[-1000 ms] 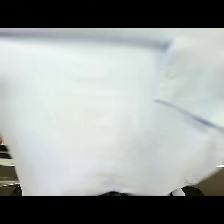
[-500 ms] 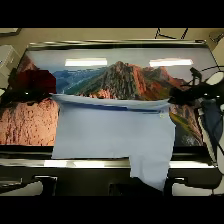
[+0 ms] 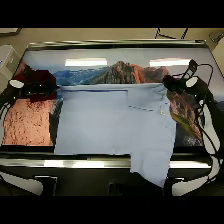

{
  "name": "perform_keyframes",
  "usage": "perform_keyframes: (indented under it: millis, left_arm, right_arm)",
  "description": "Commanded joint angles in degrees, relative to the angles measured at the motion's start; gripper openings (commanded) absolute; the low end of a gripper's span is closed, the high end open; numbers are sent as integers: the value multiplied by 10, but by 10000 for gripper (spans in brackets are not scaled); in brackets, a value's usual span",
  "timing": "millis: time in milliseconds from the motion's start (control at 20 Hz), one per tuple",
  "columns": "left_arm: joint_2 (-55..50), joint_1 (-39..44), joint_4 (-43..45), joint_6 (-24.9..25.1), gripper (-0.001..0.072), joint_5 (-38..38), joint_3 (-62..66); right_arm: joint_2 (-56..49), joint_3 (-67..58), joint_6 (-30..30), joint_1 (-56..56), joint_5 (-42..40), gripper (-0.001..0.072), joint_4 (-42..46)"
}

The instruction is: Fold the clothes and pants, and hang the long-sleeved shirts on hangers.

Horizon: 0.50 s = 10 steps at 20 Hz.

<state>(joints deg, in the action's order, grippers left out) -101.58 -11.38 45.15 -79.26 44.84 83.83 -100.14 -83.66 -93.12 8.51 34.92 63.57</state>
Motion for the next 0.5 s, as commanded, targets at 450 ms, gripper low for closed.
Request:
perform_keyframes:
  millis: [450]
  left_arm:
    - [30, -66, 116, 49, 23, 422, 40]
  right_arm:
    - [119, -8, -7, -1, 406, 36, 124]
